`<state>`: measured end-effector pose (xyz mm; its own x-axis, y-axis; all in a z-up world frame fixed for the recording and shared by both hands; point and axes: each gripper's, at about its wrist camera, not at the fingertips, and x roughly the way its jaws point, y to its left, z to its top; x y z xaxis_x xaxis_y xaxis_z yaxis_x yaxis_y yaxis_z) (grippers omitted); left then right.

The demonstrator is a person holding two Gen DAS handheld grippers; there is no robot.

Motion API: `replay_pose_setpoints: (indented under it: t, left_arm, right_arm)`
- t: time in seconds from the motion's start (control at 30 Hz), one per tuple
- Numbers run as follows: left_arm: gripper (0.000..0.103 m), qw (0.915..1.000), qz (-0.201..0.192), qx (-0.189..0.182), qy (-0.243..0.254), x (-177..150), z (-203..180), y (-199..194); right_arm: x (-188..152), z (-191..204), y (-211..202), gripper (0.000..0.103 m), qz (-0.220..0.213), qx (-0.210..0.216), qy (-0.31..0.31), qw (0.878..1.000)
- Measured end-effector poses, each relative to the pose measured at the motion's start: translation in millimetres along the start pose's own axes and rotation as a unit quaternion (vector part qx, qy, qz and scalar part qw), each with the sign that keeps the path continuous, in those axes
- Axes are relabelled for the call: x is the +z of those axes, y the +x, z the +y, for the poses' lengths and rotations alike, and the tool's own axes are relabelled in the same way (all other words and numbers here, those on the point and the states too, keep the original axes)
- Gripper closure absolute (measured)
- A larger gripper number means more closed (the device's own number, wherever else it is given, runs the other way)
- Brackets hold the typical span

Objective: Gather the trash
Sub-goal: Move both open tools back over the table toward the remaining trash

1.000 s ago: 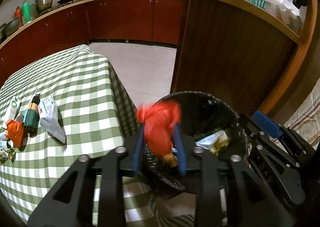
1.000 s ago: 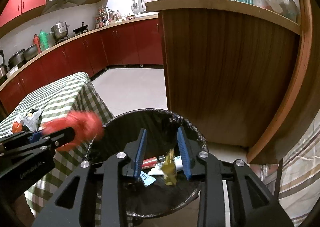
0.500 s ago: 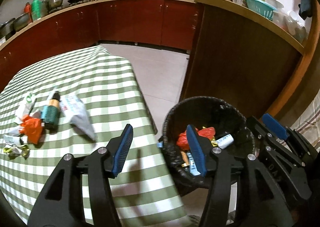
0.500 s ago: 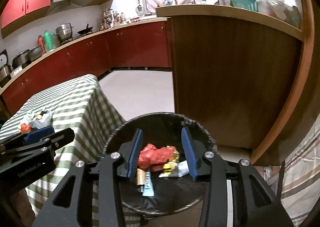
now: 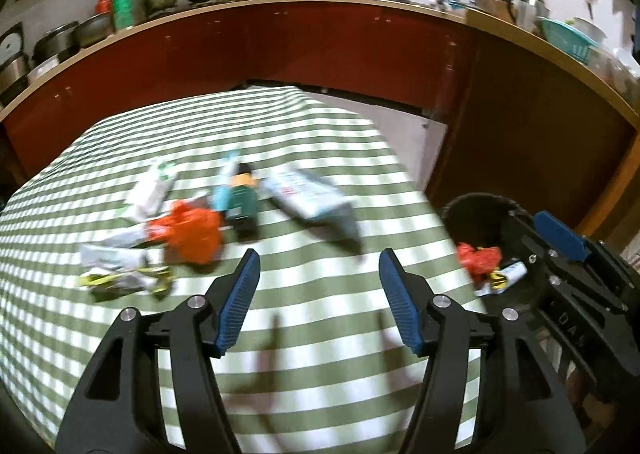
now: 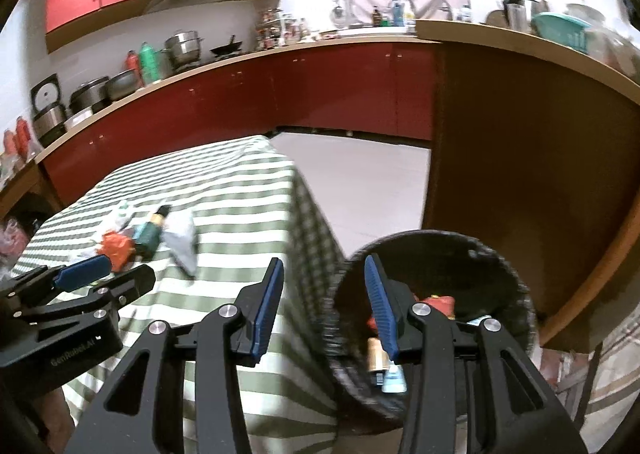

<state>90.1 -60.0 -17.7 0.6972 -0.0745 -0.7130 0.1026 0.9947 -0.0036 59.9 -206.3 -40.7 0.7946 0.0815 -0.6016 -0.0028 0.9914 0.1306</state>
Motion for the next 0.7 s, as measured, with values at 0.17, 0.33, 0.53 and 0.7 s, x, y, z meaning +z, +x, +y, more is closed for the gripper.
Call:
replay_pose_setpoints:
  t: [0.17,0.33,0.53,0.7]
  left_arm:
    - [0.041,0.9995,0.003,0.023,-0.022,-4.9,37.1,-8.3]
    - [0.041,0.9976,0.01,0.047,-0.05,-14.8,69.9,-13.2]
    - [0.041,0.9948,0.026,0.066,-0.073,-25.0,100.1,-11.3]
    - [0.039,0.9931,0.032,0.072,-0.087,-23.9,113.7,-4.0]
  right_arm:
    - [1.0,28.5,3.1,0.059,0.005,0.021,-0.015,1.0]
    - [0.7,53.2,3.3,0.059,0.01,0.035,-0.033,0.999]
    - [2.4,71.0,8.1,0.059,0.015,0.042,-0.046,0.998]
    - [4.0,76.5,10.5,0.059,0.017,0.042,-0.049,0.998]
